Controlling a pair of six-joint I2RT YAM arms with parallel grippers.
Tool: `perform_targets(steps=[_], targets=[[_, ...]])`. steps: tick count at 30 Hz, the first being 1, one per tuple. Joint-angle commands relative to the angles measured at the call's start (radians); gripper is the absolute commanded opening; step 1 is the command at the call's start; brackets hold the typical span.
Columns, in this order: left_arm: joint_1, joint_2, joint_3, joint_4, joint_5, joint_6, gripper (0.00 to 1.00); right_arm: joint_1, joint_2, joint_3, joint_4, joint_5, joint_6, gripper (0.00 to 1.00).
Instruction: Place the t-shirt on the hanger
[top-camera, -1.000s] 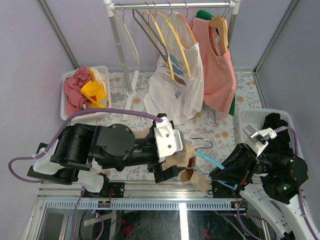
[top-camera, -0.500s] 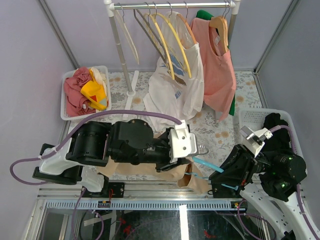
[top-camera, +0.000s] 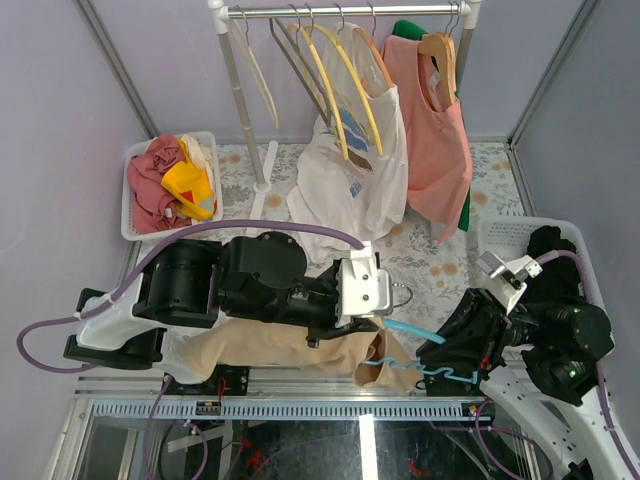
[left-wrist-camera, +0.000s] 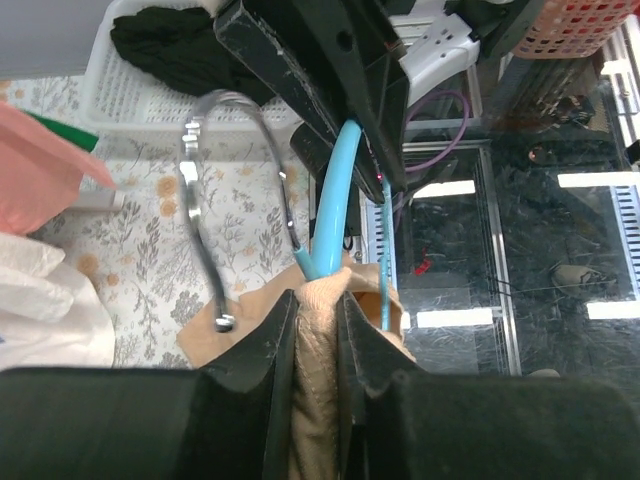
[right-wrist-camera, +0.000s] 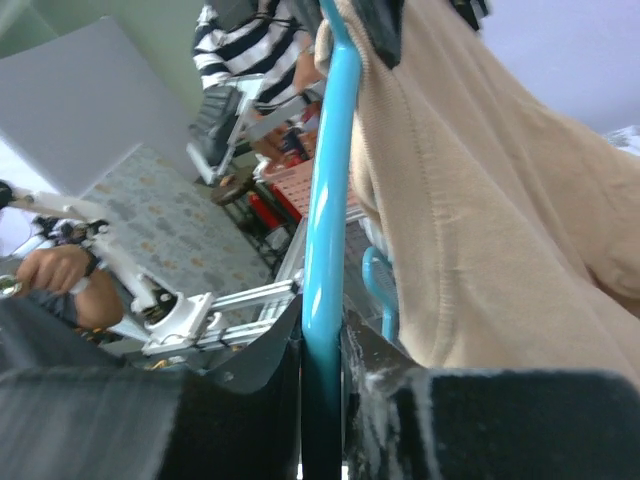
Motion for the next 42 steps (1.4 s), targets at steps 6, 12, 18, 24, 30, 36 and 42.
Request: perform_targets(steps=[6, 12, 18, 24, 30, 36, 42], targets=[[0.017, -0.100, -0.137, 0.062, -0.113, -0.113, 0.00, -0.006, 0.061, 0.234, -0.504, 0.323, -0.330, 0.53], [0.017, -0.159, -0.199, 0.073, -0.273, -0.182, 0.00, -0.006, 0.137, 0.399, -0.808, 0.594, -0.456, 0.58], [0.018, -0.109, -0.143, 0.057, -0.524, -0.237, 0.00, -0.006, 0.162, 0.457, -0.967, 0.789, -0.477, 0.61], [0.043, -0.005, -0.071, 0.070, -0.721, -0.239, 0.00, -0.006, 0.131, 0.385, -0.943, 0.807, -0.414, 0.61], [0.125, 0.068, -0.015, 0.155, -0.753, -0.211, 0.00, -0.006, 0.117, 0.305, -0.851, 0.779, -0.348, 0.59], [0.207, 0.142, 0.093, 0.195, -0.746, -0.161, 0.00, -0.006, 0.181, 0.267, -0.749, 0.743, -0.320, 0.56], [0.239, 0.150, 0.073, 0.228, -0.715, -0.149, 0.00, -0.006, 0.240, 0.213, -0.700, 0.797, -0.313, 0.53]])
